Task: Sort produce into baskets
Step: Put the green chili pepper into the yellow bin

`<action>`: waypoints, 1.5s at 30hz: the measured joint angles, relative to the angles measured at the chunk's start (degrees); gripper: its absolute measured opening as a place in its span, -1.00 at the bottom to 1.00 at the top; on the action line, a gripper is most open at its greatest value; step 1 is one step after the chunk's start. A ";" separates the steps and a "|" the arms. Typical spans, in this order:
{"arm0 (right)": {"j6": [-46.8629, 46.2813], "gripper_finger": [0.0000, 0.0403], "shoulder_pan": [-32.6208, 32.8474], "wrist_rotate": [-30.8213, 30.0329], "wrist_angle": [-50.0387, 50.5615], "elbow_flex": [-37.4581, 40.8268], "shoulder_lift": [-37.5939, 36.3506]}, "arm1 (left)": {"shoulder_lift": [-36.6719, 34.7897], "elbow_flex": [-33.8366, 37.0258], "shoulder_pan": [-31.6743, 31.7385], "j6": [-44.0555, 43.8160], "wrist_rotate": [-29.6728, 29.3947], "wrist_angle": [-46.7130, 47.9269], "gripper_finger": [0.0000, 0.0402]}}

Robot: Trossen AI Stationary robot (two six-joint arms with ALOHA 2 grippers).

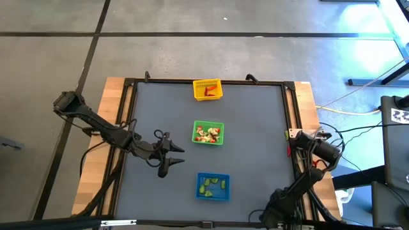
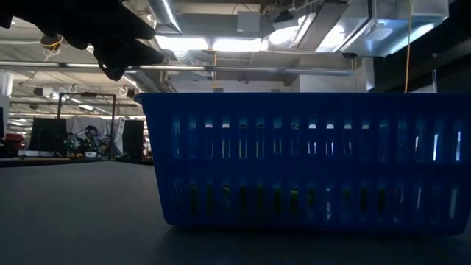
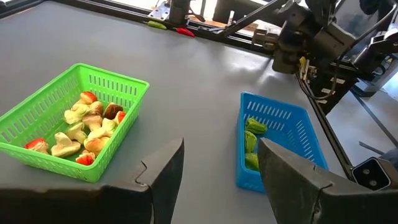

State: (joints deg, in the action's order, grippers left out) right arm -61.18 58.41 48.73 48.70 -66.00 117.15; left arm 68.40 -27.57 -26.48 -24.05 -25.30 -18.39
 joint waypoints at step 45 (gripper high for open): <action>9.05 -0.99 -10.76 -15.56 13.08 -2.35 -5.41 | 0.00 0.02 0.00 1.70 0.00 -0.22 0.00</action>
State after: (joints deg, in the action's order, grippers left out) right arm -52.14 47.65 33.17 61.78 -68.35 111.74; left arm 68.40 -27.55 -26.48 -22.35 -25.30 -18.61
